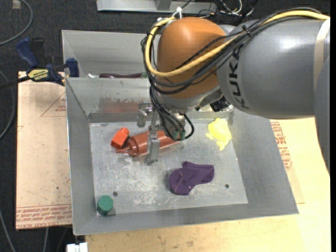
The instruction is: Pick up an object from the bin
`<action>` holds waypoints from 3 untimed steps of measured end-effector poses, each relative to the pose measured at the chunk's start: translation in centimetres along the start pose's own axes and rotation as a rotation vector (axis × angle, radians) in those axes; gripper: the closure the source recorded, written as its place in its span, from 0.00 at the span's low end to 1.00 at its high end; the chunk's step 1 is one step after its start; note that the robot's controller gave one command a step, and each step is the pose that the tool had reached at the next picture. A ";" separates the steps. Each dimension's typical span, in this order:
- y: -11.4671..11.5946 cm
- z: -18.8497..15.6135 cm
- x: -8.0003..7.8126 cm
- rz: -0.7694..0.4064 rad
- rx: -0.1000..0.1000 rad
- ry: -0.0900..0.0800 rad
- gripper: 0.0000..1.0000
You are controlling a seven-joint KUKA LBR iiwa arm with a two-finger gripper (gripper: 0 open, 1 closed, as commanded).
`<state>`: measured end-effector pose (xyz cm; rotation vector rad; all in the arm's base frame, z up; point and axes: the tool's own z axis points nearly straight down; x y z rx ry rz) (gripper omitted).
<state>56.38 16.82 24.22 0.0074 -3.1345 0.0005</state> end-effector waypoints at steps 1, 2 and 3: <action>-0.1 -0.5 -0.1 0.004 -0.002 -0.008 0.00; -0.2 3.4 -1.0 -0.015 -0.004 -0.014 0.00; -0.2 9.8 -0.5 -0.010 -0.003 -0.010 0.00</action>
Offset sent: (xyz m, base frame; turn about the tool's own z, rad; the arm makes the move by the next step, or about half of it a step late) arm 0.0173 -0.0047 -0.1078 -0.0450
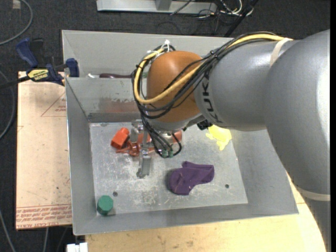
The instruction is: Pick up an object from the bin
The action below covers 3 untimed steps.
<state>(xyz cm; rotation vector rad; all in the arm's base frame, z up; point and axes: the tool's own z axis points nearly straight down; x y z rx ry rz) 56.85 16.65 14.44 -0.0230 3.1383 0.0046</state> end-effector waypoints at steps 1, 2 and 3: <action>-1.7 4.9 -2.0 -0.100 -0.003 -0.008 0.00; -1.8 6.3 -3.1 -0.058 -0.008 -0.020 0.00; -6.0 7.1 -8.1 -0.144 -0.005 -0.010 1.00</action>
Offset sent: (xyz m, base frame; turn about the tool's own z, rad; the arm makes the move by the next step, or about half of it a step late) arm 0.0287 -0.0188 -0.0744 -0.0005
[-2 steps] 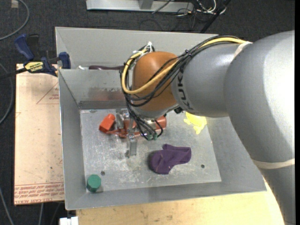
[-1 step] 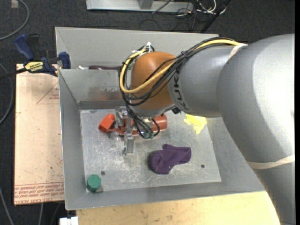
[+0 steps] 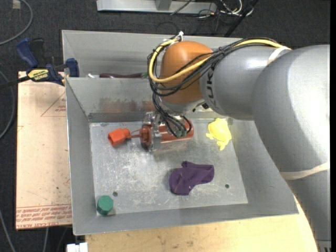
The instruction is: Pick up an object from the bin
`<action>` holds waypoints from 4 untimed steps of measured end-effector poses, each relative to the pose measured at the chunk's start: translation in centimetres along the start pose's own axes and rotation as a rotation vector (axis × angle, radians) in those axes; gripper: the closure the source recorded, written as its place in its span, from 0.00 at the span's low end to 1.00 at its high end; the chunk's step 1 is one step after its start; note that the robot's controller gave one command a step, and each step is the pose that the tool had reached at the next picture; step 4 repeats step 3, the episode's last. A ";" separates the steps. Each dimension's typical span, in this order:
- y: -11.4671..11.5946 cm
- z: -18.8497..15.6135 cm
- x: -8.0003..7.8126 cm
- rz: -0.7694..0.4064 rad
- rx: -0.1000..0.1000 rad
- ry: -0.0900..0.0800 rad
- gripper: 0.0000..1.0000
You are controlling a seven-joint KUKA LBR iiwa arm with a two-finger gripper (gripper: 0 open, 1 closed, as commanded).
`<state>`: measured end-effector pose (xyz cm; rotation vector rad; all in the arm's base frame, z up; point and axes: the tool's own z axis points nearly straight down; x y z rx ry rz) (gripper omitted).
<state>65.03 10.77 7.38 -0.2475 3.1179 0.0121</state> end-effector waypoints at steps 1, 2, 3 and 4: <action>0.0 0.0 0.0 0.000 0.000 0.000 1.00; 0.4 -9.0 0.5 -0.021 -0.001 -0.003 1.00; 0.4 -9.0 0.5 -0.020 -0.001 -0.003 1.00; 0.4 -9.0 0.5 -0.020 -0.001 -0.003 1.00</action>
Offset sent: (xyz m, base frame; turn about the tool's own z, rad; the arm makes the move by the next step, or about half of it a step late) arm -0.0075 0.0023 0.0901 -0.0234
